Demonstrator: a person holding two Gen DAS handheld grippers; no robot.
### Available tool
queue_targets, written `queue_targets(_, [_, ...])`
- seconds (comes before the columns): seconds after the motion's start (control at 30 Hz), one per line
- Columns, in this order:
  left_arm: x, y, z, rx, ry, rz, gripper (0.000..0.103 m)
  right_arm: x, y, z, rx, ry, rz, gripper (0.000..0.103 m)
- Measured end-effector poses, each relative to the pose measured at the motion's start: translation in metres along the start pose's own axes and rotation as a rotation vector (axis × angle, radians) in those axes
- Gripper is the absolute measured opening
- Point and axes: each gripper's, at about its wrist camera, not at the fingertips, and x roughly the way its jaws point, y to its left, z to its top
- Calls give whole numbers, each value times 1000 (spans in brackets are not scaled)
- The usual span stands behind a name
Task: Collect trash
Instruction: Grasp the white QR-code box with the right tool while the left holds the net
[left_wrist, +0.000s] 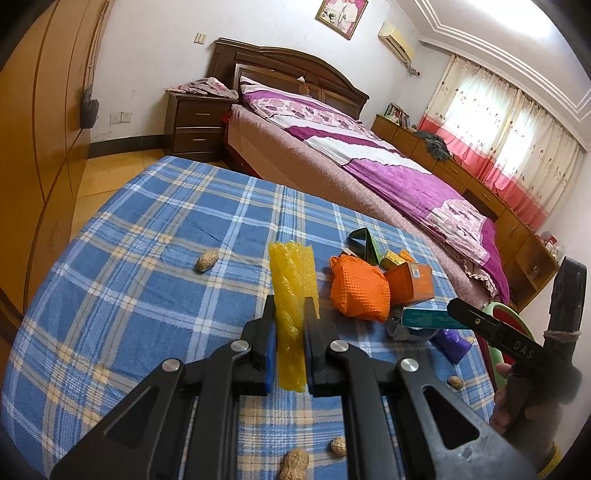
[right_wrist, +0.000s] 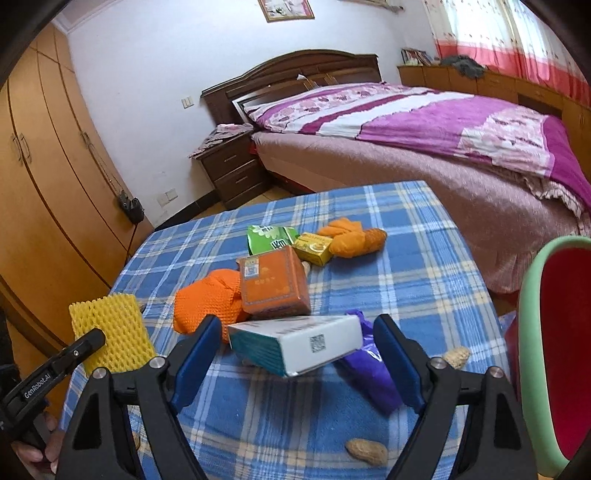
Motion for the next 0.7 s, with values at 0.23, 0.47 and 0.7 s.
queue_targets(0.23, [-1,0,0,-1,-4,0,11,-5,2,-4,1,-14,-5,63])
queue_targets(0.47, [-8,-1,-2,-1,-22,-12,11,-36,7,-9,18,-79,-4,63])
queue_targets(0.7, [-27,-9,-2,17,-47,-29,11,-73,11,-15,42,-136,11,63])
